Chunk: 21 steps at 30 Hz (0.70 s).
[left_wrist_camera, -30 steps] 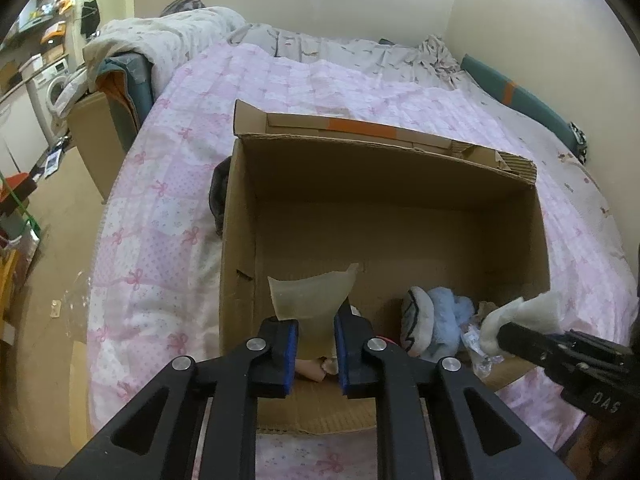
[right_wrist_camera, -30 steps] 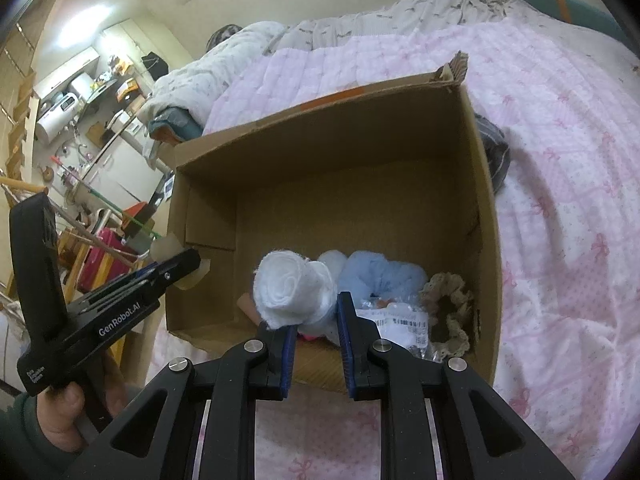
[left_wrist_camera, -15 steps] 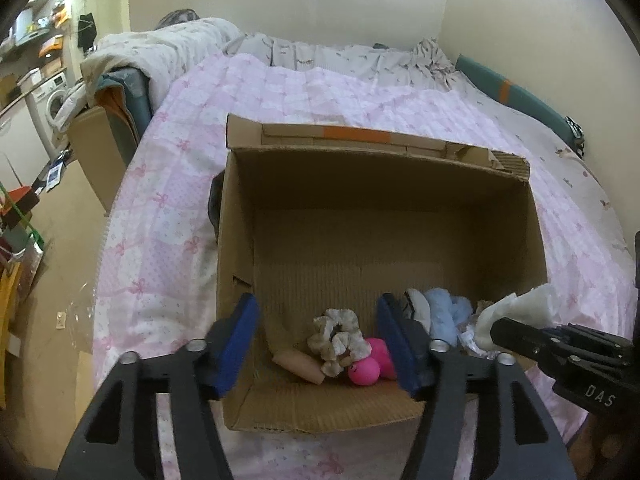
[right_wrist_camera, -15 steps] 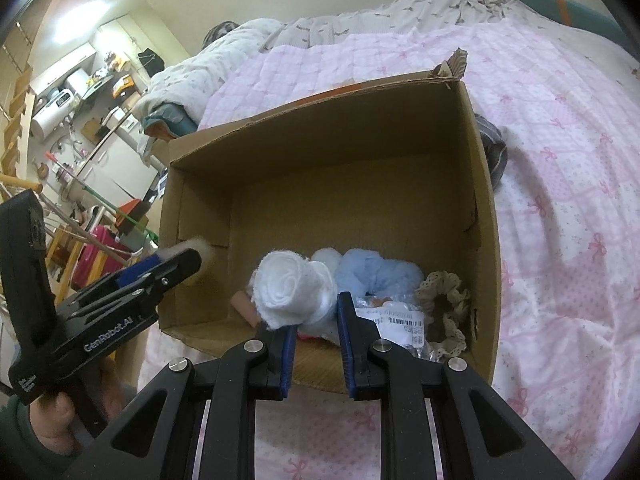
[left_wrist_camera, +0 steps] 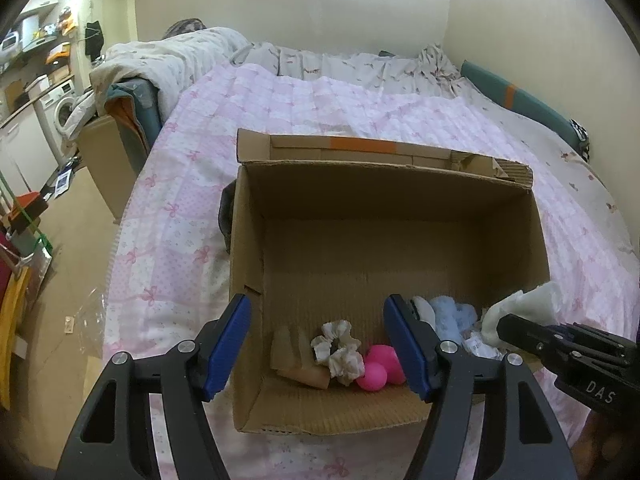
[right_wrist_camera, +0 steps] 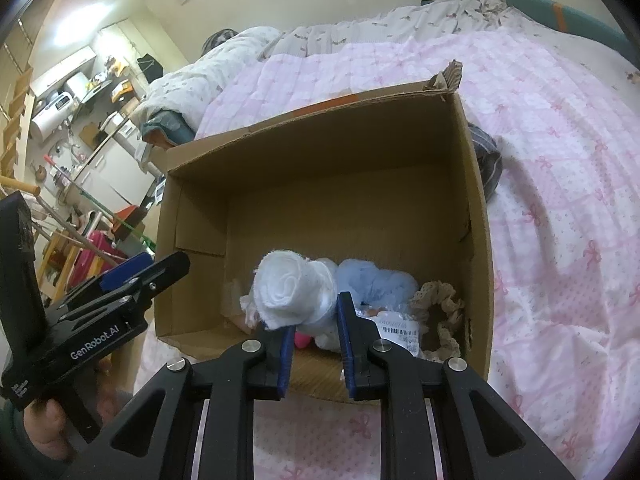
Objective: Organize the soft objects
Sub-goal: 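Lift both open grippers up out of the box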
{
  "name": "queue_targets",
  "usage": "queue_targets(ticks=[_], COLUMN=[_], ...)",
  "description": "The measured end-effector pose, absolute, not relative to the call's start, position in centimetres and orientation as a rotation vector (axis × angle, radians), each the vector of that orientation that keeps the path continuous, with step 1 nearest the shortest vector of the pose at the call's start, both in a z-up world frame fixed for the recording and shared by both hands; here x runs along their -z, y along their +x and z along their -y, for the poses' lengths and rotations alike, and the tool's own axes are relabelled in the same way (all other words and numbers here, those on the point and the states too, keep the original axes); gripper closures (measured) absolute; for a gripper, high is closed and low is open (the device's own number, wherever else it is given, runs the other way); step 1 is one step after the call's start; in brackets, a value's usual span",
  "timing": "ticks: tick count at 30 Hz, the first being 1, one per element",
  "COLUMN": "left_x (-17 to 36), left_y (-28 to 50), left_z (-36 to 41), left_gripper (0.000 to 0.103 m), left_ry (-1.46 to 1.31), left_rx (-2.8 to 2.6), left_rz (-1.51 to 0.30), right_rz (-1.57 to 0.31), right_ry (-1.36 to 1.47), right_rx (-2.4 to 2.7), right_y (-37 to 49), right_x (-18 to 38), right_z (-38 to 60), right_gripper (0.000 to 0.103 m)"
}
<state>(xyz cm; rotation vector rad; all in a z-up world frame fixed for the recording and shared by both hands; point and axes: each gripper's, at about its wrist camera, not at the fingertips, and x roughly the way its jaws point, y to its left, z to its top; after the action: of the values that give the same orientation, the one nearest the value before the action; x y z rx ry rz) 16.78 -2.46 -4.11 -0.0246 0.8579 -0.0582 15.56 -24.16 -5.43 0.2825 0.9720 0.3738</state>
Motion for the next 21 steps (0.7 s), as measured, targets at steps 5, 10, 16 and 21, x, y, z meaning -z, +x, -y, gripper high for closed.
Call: queue_targets(ticks=[5, 10, 16, 21], left_x=[3.9, 3.4, 2.7, 1.6], left_y=[16.6, 16.4, 16.0, 14.9], left_z=[2.3, 1.9, 1.3, 0.9], left_gripper=[0.037, 0.037, 0.037, 0.030], left_ry=[-0.027, -0.040, -0.040, -0.027], left_rx=[0.062, 0.051, 0.015, -0.013], left_rz=[-0.842, -0.829, -0.810, -0.792], right_rz=[-0.942, -0.865, -0.816, -0.792], right_ry=[0.290, 0.324, 0.329, 0.299], right_rx=[-0.360, -0.345, -0.326, -0.284], right_y=[15.3, 14.9, 14.7, 14.4], right_x=[5.1, 4.0, 2.9, 2.2], right_z=[24.5, 25.1, 25.4, 25.6], right_gripper=[0.072, 0.026, 0.000, 0.000])
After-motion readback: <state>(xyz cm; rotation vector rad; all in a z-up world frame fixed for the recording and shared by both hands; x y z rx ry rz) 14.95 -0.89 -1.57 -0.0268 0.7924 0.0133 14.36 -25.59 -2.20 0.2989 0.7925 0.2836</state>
